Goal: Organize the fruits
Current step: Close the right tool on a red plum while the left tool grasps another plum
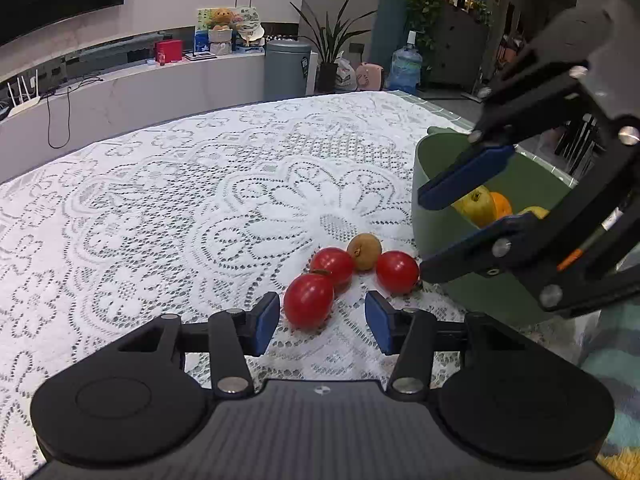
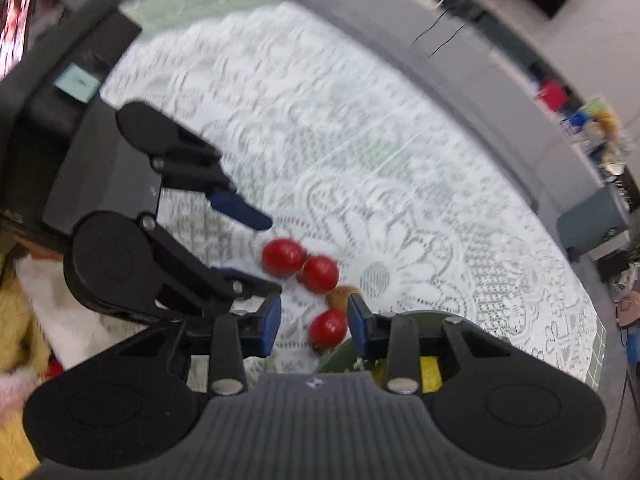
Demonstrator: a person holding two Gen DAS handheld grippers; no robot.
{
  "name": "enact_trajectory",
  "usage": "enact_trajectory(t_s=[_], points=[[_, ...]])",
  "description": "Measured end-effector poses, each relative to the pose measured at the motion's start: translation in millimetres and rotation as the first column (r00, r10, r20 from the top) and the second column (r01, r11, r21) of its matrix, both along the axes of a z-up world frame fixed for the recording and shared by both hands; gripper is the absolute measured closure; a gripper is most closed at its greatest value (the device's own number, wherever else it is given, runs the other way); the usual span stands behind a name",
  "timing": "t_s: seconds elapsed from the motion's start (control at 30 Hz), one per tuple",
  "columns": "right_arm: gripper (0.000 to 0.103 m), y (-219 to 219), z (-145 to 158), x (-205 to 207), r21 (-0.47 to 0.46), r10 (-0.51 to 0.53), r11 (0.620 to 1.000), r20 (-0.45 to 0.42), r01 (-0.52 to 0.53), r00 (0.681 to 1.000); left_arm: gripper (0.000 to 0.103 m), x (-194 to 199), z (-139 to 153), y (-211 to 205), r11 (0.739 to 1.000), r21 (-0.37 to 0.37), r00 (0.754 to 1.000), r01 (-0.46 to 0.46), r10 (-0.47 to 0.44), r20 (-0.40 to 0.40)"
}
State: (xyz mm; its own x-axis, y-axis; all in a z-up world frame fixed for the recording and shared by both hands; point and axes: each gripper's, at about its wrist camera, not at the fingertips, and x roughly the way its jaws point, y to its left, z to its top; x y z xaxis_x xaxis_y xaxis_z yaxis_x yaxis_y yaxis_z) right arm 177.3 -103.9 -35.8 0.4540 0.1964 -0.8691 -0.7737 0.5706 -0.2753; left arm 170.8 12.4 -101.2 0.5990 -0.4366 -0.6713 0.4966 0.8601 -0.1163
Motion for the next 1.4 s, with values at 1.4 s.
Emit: enact_trajectory(t_s=[1.4], points=[[0.076,46,-74,67,-0.405,0.064,0.896,-0.293,-0.184,0.954,0.069,25,-15,13,0.995,-0.095,0.996,-0.033,0.025,-0.084]])
